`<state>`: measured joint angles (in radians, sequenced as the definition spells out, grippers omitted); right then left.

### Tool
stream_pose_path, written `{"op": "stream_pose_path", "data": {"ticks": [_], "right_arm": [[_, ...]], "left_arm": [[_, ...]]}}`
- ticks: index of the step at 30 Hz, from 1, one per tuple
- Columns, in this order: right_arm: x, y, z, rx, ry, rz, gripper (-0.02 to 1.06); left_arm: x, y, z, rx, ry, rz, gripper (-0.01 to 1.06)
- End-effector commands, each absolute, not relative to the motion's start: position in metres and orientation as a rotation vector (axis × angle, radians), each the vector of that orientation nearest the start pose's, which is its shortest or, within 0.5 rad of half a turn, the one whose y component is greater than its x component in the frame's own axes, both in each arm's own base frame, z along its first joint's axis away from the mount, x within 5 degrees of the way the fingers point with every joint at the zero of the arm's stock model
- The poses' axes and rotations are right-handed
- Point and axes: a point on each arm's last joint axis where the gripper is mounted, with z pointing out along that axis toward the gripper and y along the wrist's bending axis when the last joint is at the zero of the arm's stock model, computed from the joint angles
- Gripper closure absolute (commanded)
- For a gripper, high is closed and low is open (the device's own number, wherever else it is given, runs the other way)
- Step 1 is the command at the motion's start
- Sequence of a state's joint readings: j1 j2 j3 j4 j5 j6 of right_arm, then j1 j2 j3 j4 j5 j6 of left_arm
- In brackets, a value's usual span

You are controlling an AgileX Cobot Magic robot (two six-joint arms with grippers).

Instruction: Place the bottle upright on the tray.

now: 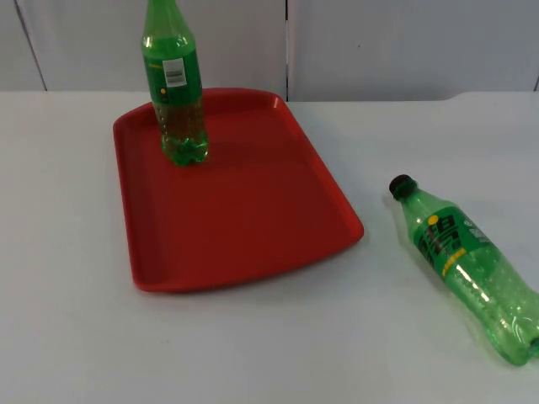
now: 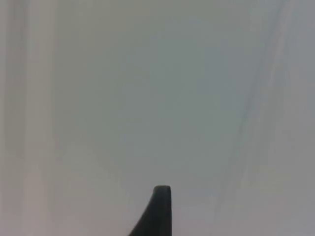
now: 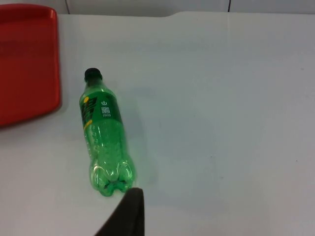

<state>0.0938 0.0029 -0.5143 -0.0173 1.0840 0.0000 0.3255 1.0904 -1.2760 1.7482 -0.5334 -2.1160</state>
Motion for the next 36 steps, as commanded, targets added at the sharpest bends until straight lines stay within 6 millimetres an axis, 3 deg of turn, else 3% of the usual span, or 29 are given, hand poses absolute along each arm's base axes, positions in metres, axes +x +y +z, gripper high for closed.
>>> {"op": "stream_pose_path", "data": {"ticks": [1,5,8,11,13,16,19,22,28,36], "right_arm": [[-0.007,-0.002,0.28,-0.092,2.043,0.028,-0.01],[-0.007,-0.002,0.28,-0.092,2.043,0.028,-0.01],[-0.007,-0.002,0.28,-0.092,2.043,0.028,-0.01],[-0.007,-0.002,0.28,-0.092,2.043,0.028,-0.01],[-0.007,-0.002,0.28,-0.092,2.043,0.028,-0.01],[-0.007,-0.002,0.28,-0.092,2.043,0.028,-0.01],[-0.007,-0.002,0.28,-0.092,2.043,0.028,-0.01],[-0.007,-0.002,0.28,-0.092,2.043,0.028,-0.01],[-0.007,-0.002,0.28,-0.092,2.043,0.028,-0.01],[-0.007,-0.002,0.28,-0.092,2.043,0.028,-0.01]], "left_arm": [[0.207,0.034,0.505,-0.074,1.35,-0.21,0.22],[0.171,0.048,0.524,-0.135,1.197,0.174,0.22],[0.159,0.052,0.52,-0.179,1.177,0.267,0.22],[0.157,0.059,0.49,-0.213,1.241,0.431,0.22],[0.156,0.06,0.484,-0.211,1.255,0.469,0.22],[0.151,0.069,0.443,-0.354,1.396,0.557,0.22],[0.149,0.074,0.42,-0.473,1.562,0.566,0.22],[0.15,0.071,0.399,-0.576,1.749,0.458,0.22],[0.148,0.056,0.393,-0.469,1.862,0.312,0.22],[0.107,0.031,0.409,-0.344,1.793,0.147,0.22]]}}
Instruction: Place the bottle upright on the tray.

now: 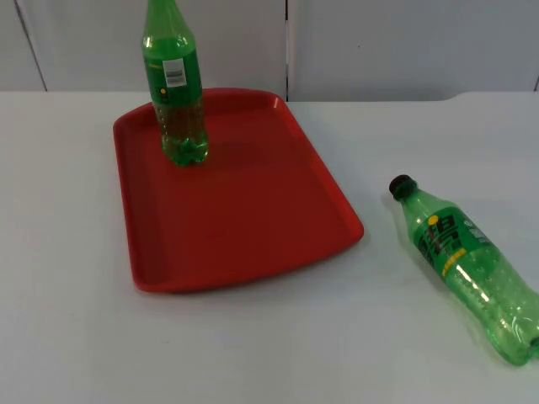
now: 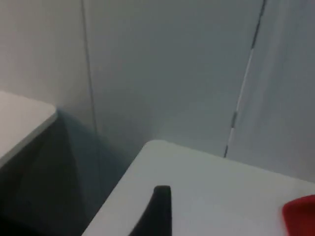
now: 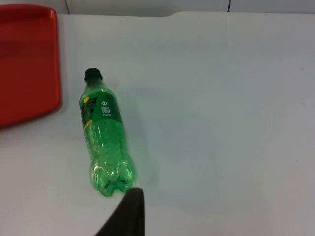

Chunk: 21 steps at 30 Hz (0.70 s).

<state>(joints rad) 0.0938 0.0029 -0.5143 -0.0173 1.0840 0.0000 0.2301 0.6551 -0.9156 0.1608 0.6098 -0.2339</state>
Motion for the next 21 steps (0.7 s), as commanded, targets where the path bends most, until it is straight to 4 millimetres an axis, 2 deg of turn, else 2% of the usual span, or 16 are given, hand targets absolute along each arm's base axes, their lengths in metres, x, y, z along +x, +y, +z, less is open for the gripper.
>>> {"op": "stream_pose_path", "data": {"ticks": [1,4,6,10,15,16,21], "right_arm": [[-0.007,-0.002,0.28,-0.092,2.043,0.028,-0.01],[-0.007,-0.002,0.28,-0.092,2.043,0.028,-0.01],[-0.007,-0.002,0.28,-0.092,2.043,0.028,-0.01],[-0.007,-0.002,0.28,-0.092,2.043,0.028,-0.01],[-0.007,-0.002,0.28,-0.092,2.043,0.028,-0.01],[-0.007,-0.002,0.28,-0.092,2.043,0.028,-0.01],[-0.007,-0.002,0.28,-0.092,2.043,0.028,-0.01]], "left_arm": [[0.097,0.023,0.412,-0.301,1.768,0.1,0.22],[0.088,0.017,0.414,-0.253,1.758,0.071,0.22],[0.075,0.01,0.414,-0.185,1.759,0.045,0.22],[0.059,0.004,0.405,-0.124,1.759,-0.002,0.22],[0.037,0.0,0.373,-0.079,1.827,-0.05,0.22],[0.037,0.0,0.373,-0.079,1.827,-0.05,0.22],[0.008,-0.001,0.36,-0.013,1.873,-0.002,0.22]]}}
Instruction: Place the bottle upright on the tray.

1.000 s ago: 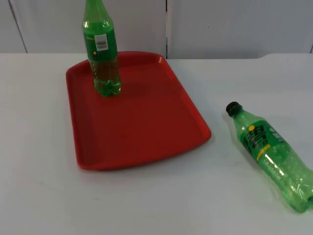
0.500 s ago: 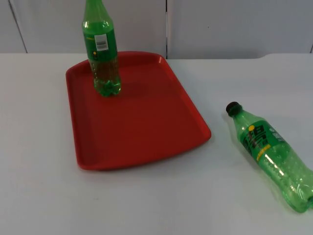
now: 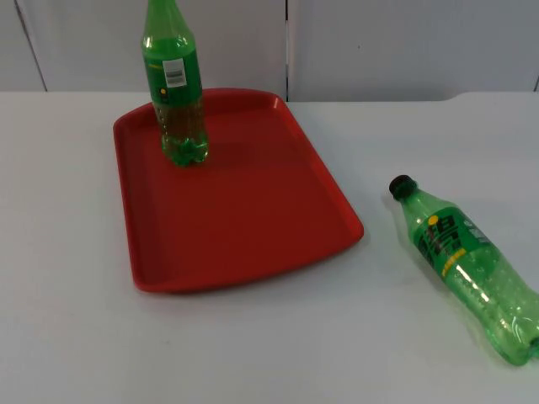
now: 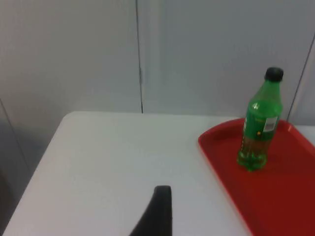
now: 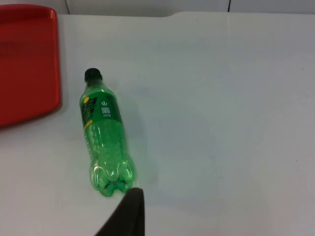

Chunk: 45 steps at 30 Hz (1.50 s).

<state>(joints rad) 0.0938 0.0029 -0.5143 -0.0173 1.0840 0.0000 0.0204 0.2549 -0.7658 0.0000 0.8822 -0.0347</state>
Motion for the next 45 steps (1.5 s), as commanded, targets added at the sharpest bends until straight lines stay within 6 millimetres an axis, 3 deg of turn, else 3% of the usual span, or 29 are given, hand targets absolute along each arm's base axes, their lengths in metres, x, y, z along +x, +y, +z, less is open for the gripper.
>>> {"op": "stream_pose_path", "data": {"ticks": [1,6,17,20,25,31,39,45], "right_arm": [[-0.007,-0.002,0.28,-0.092,2.043,0.028,-0.01],[-0.007,-0.002,0.28,-0.092,2.043,0.028,-0.01],[-0.007,-0.002,0.28,-0.092,2.043,0.028,-0.01],[-0.007,-0.002,0.28,-0.092,2.043,0.028,-0.01],[-0.007,-0.002,0.28,-0.092,2.043,0.028,-0.01],[-0.007,-0.002,0.28,-0.092,2.043,0.028,-0.01],[-0.007,-0.002,0.28,-0.092,2.043,0.028,-0.01],[-0.007,-0.002,0.28,-0.092,2.043,0.028,-0.01]], "left_arm": [[0.008,-0.001,0.36,-0.013,1.873,-0.002,0.22],[-0.017,-0.002,0.354,-0.011,1.835,-0.012,0.22],[-0.036,-0.002,0.341,-0.035,1.88,-0.031,0.22],[-0.035,-0.002,0.337,-0.035,1.892,-0.031,0.22],[-0.019,-0.002,0.303,-0.038,1.967,-0.029,0.22],[-0.007,0.0,0.281,-0.041,2.038,-0.009,0.22],[-0.007,0.0,0.281,-0.041,2.035,-0.009,0.22],[-0.007,-0.003,0.28,0.055,2.038,0.004,0.22]]}}
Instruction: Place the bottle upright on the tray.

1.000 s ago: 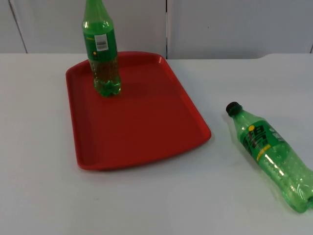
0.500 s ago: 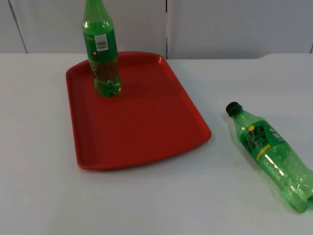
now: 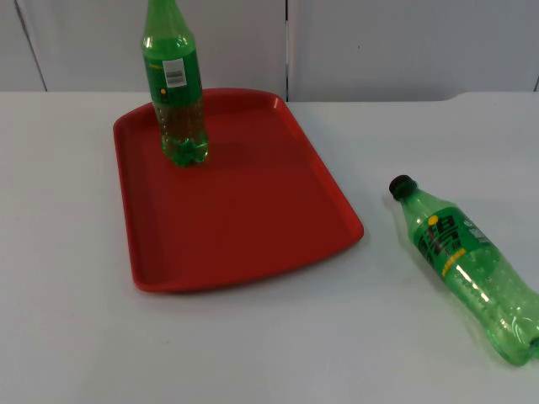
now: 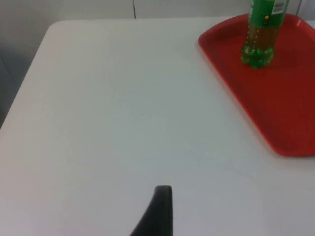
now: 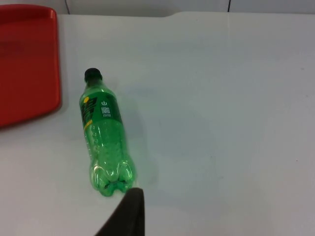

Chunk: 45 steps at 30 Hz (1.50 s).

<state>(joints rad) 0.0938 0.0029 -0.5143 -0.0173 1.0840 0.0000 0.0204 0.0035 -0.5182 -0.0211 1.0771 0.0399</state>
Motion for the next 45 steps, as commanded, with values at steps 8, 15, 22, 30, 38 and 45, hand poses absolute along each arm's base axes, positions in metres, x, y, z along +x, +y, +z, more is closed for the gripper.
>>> {"op": "stream_pose_path", "data": {"ticks": [8,15,22,30,38,45], "right_arm": [[-0.007,-0.002,0.28,-0.092,2.043,0.028,-0.01],[-0.007,-0.002,0.28,-0.092,2.043,0.028,-0.01],[-0.007,-0.002,0.28,-0.092,2.043,0.028,-0.01],[-0.007,-0.002,0.28,-0.092,2.043,0.026,-0.01],[-0.007,-0.002,0.284,-0.118,2.027,0.007,-0.01],[0.023,0.001,0.324,-0.13,2.091,0.005,-0.01]], "left_arm": [[-0.005,-0.003,0.275,0.068,2.063,0.01,0.22],[-0.005,-0.003,0.275,0.064,2.063,0.008,0.22],[-0.005,-0.003,0.275,0.064,2.063,0.008,0.22],[-0.005,-0.003,0.275,0.064,2.063,0.008,0.22],[-0.005,-0.003,0.275,0.064,2.063,0.008,0.22],[-0.005,-0.003,0.275,0.064,2.063,0.008,0.22]]}}
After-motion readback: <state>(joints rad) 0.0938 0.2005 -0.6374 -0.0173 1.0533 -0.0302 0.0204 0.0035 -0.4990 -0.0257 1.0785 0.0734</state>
